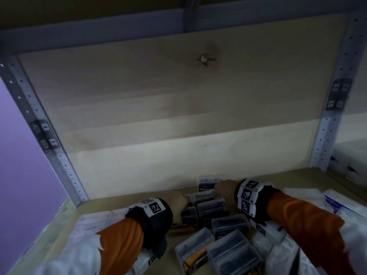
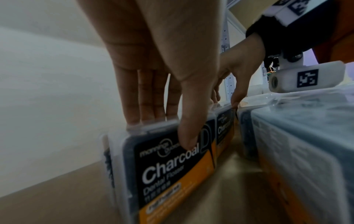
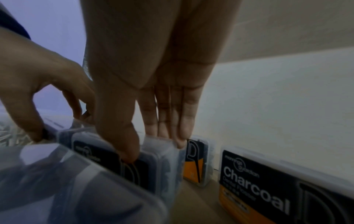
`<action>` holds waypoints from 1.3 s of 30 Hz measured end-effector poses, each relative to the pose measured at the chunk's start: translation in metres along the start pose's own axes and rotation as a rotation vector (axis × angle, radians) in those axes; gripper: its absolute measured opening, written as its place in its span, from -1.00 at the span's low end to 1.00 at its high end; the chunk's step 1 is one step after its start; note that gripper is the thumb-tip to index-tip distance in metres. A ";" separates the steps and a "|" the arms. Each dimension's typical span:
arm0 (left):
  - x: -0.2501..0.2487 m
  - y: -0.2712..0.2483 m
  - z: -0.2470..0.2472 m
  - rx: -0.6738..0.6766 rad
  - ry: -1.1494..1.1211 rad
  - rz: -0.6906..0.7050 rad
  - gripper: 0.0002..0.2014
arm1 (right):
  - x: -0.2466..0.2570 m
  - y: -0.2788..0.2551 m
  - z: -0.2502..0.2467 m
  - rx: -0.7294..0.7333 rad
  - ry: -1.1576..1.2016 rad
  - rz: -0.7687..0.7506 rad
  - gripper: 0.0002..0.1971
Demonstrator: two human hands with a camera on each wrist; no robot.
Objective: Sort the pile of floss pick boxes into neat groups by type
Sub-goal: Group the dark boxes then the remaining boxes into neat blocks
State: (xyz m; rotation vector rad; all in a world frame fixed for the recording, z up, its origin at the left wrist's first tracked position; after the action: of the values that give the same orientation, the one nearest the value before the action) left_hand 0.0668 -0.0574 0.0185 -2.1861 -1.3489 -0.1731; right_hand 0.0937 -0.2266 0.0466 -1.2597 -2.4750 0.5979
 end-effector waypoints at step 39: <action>0.000 0.005 0.001 -0.028 -0.002 -0.068 -0.63 | -0.007 0.010 0.003 -0.016 0.021 -0.019 -0.53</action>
State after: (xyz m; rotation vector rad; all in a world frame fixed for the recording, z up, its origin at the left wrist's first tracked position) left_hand 0.0704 -0.0585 0.0158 -2.1652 -1.4314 -0.2170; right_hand 0.1032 -0.2278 0.0388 -1.2412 -2.4766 0.5585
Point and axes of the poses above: each hand's wrist, its own y-axis towards the middle knuckle, its own z-axis out of the palm, x = y × z, the point moved 1 cm from there along y, towards the middle knuckle, and after that the axes turned 14 degrees about y, right-handed, at the moved point
